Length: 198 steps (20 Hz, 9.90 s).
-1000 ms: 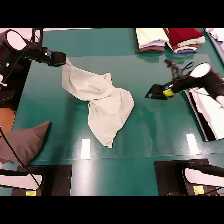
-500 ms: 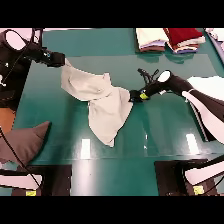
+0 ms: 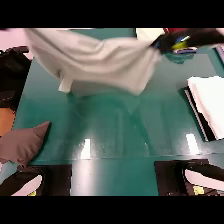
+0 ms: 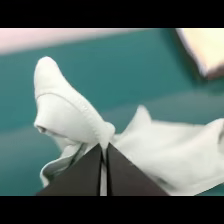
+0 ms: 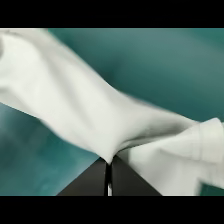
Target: Fold the shirts.
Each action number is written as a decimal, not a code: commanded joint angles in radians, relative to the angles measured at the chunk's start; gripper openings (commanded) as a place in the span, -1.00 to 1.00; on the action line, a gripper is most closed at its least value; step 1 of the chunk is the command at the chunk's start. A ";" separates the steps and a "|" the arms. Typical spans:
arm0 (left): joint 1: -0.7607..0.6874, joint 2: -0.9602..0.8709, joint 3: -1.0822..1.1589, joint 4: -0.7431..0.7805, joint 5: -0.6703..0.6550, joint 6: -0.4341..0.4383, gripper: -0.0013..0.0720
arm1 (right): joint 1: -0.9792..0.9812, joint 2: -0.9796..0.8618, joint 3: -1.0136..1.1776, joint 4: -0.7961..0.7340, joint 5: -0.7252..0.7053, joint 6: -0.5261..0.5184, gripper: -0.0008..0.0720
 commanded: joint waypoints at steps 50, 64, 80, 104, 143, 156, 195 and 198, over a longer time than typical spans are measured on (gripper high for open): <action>0.171 -0.181 -1.033 -0.362 -0.061 0.119 0.24 | -0.109 0.047 -0.360 0.107 0.205 0.088 -0.14; 0.171 -0.058 -0.889 -0.340 -0.129 0.123 -0.90 | -0.760 0.203 -1.117 -0.021 0.151 0.063 0.28; 0.171 0.120 -0.752 -0.331 -0.139 0.069 -0.90 | -0.288 0.219 -0.822 0.156 -0.047 -0.017 -0.93; 0.141 -0.242 0.260 -0.275 -0.433 -0.033 -0.90 | -0.582 0.190 -0.055 0.120 0.255 0.099 -0.94; 0.131 -0.306 -0.521 -0.053 -0.412 -0.029 0.41 | -0.285 -0.011 -0.373 -0.155 0.174 0.155 0.14; 0.131 0.084 -1.273 -0.298 -0.192 -0.076 0.40 | -0.285 0.068 -0.373 -0.153 0.166 0.155 0.14; 0.022 0.376 -1.080 -0.139 -0.569 -0.104 -0.90 | -0.375 0.453 -1.040 -0.319 0.305 0.098 -0.93; 0.022 0.379 -1.062 -0.140 -0.594 -0.112 -0.90 | -0.375 0.551 -1.037 -0.399 0.347 0.098 -0.93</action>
